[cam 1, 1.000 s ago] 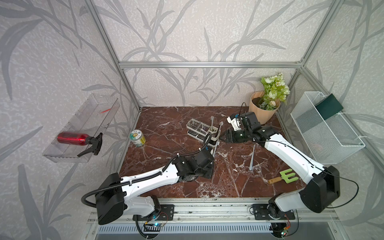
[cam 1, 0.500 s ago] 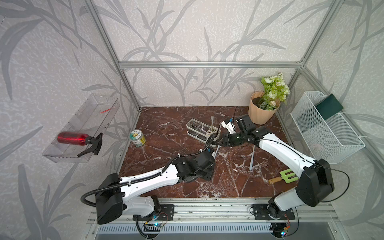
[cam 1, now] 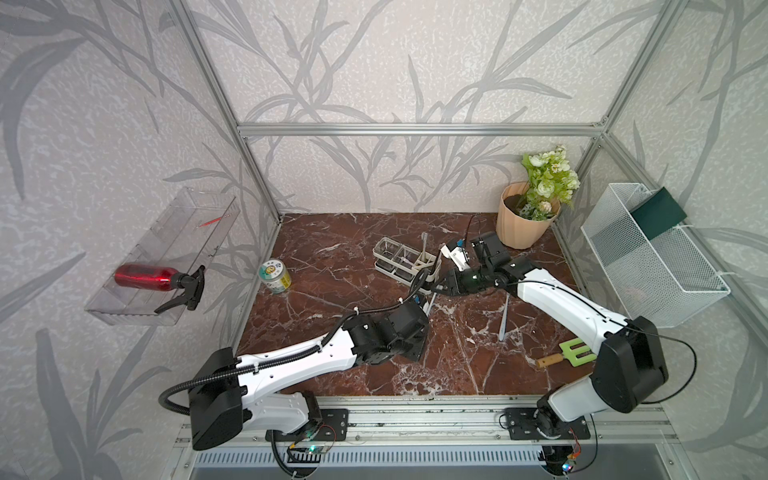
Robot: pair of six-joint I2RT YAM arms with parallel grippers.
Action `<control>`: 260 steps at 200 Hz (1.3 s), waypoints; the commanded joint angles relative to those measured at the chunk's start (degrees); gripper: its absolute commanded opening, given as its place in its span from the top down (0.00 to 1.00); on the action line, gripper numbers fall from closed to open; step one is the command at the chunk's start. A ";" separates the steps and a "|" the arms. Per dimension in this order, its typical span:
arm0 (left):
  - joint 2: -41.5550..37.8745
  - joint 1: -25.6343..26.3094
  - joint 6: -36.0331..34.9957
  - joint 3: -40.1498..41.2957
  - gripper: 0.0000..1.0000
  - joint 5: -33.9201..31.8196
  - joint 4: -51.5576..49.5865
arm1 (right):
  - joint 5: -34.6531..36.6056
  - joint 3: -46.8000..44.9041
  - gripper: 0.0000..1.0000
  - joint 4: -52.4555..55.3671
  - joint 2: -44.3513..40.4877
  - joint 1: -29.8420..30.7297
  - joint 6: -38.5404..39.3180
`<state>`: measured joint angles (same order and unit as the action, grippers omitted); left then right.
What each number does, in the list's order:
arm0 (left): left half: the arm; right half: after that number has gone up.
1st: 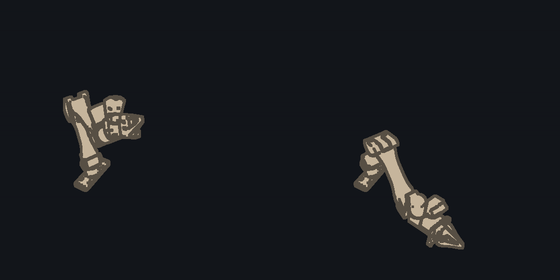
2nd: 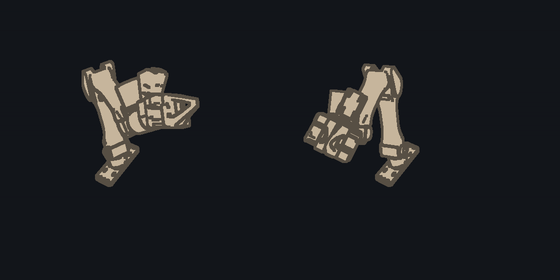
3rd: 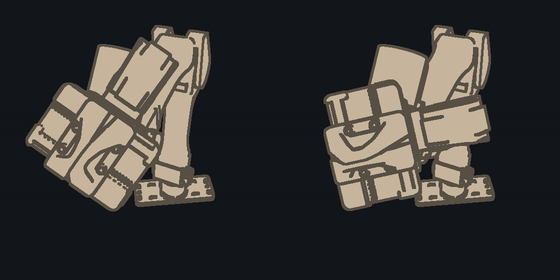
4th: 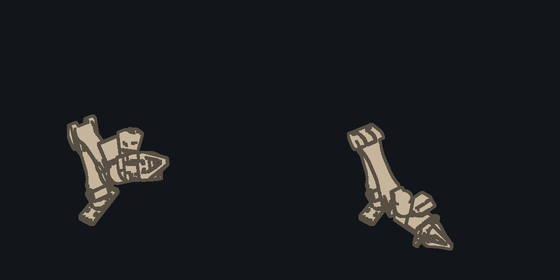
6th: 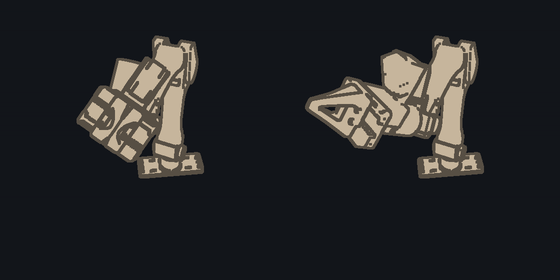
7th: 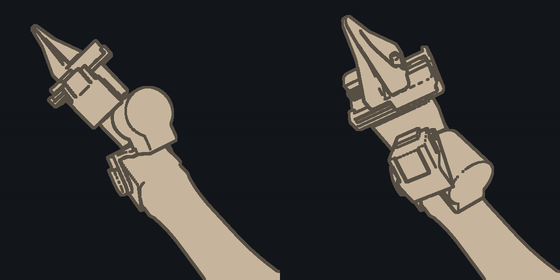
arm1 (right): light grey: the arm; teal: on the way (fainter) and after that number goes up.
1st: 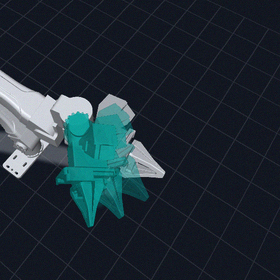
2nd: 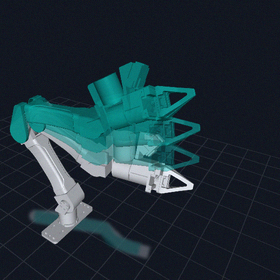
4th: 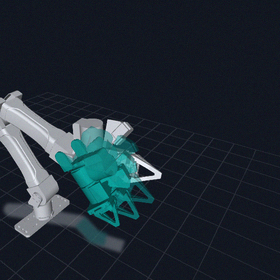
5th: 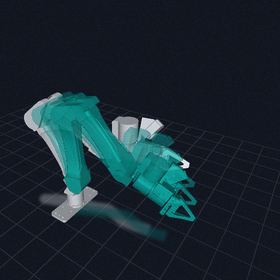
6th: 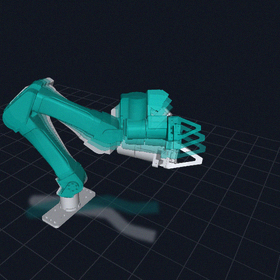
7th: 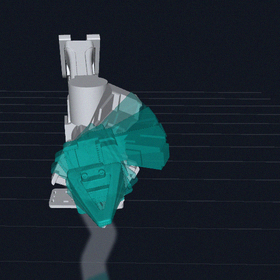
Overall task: Place the toothbrush into the toothbrush holder
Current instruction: Pick up the toothbrush from the center of the board.
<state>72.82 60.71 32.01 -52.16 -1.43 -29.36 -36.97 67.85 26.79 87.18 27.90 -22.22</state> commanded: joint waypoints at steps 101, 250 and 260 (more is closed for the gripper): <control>-2.07 0.17 -0.46 -0.40 1.00 -1.99 -0.44 | -2.85 -0.70 0.89 -0.77 0.80 0.25 0.33; -7.91 -0.38 -2.94 -4.90 0.09 -9.40 -6.78 | 4.41 4.38 1.00 1.80 -0.57 0.18 2.31; -8.91 -1.43 -3.88 -6.26 0.05 -10.27 -8.67 | 6.33 5.76 1.00 1.68 -1.34 0.22 2.60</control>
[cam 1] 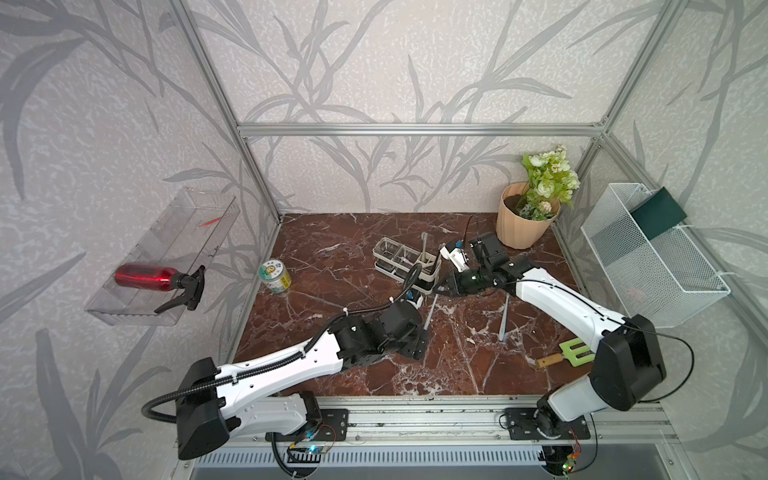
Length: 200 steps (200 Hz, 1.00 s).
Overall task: Place the toothbrush into the toothbrush holder
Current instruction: Pick up the toothbrush from the center of the board, then place the toothbrush in the toothbrush holder.
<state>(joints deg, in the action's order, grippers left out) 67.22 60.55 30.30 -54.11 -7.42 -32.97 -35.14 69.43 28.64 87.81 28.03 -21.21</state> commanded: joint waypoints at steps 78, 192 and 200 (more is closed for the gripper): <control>-11.67 -25.36 -3.33 -7.34 0.01 -3.86 -11.56 | 24.31 11.46 1.00 -4.66 -7.36 1.33 5.74; -16.00 -37.13 0.54 -2.06 0.01 -3.92 -9.32 | 34.78 18.64 1.00 -6.91 0.73 4.38 11.78; -15.99 -37.17 0.55 -2.06 0.01 -3.88 -9.35 | 35.03 19.30 1.00 -6.75 1.72 4.34 11.79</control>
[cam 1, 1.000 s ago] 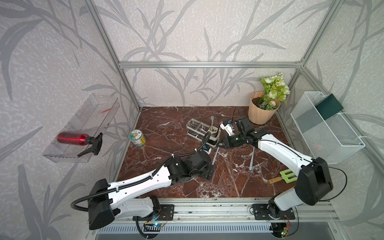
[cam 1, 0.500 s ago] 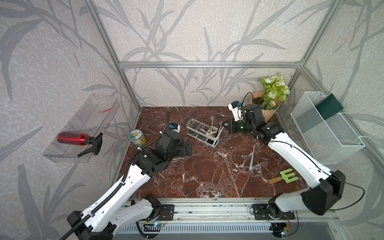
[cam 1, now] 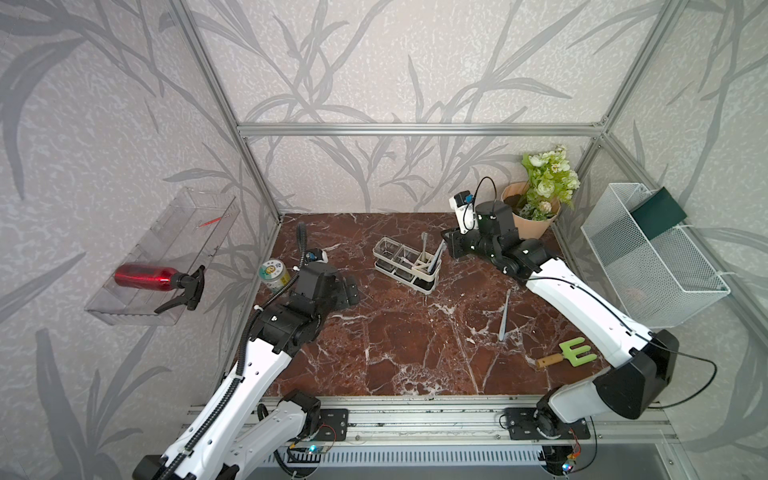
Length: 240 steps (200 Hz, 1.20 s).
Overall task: Place the toothbrush into the toothbrush holder
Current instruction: Place the toothbrush in the toothbrush holder.
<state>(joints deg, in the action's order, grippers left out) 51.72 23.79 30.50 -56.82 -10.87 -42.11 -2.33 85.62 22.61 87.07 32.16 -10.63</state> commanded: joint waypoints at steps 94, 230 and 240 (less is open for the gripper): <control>-0.48 -1.29 0.26 0.85 0.01 1.36 0.10 | 2.44 1.20 1.00 -4.86 7.74 0.39 0.99; -0.84 -1.88 0.19 0.99 0.01 2.42 0.27 | 4.30 -1.69 1.00 -8.88 14.50 2.83 2.34; -0.84 -1.96 0.19 0.98 0.01 2.53 0.22 | 4.56 -1.60 1.00 -8.81 14.78 3.02 2.53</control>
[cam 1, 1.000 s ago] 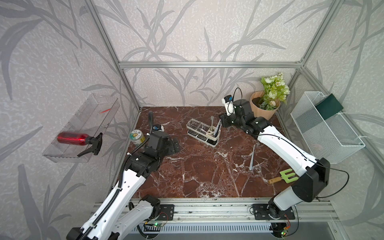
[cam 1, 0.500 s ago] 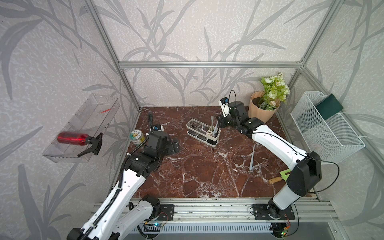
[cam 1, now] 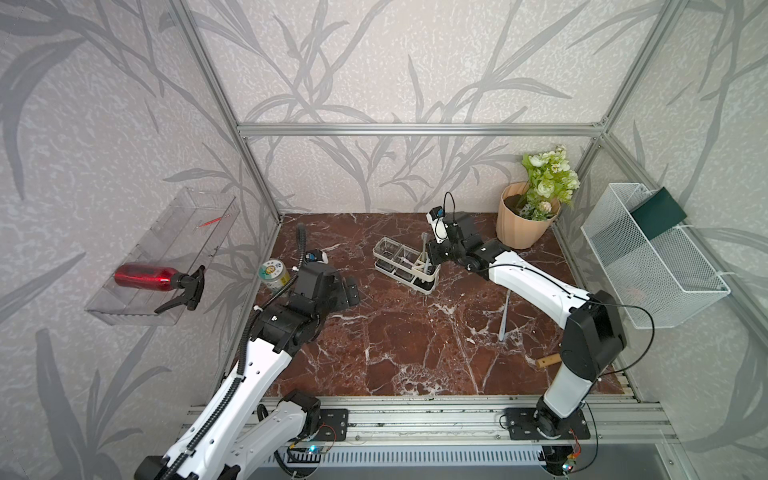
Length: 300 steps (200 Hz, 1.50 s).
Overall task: Place the toothbrush into the toothbrush holder
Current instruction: Place the toothbrush in the toothbrush holder.
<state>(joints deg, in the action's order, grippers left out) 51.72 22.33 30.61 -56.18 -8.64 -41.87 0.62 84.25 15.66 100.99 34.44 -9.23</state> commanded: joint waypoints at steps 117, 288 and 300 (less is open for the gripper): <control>-1.05 -1.06 -0.02 0.46 0.01 0.87 0.19 | 6.03 -1.78 1.00 -1.98 2.20 2.13 3.61; -0.64 -1.69 0.05 0.55 0.01 1.17 0.21 | 5.35 -3.70 0.45 -1.59 -9.52 2.53 1.86; -0.59 -1.67 0.01 0.55 0.01 1.16 0.19 | 5.26 -4.03 0.44 -1.23 -10.57 2.53 1.69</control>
<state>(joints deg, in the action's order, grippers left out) 51.72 21.06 30.61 -56.14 -7.38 -41.80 5.98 80.82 13.63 93.86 36.77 -6.55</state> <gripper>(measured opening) 0.992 0.555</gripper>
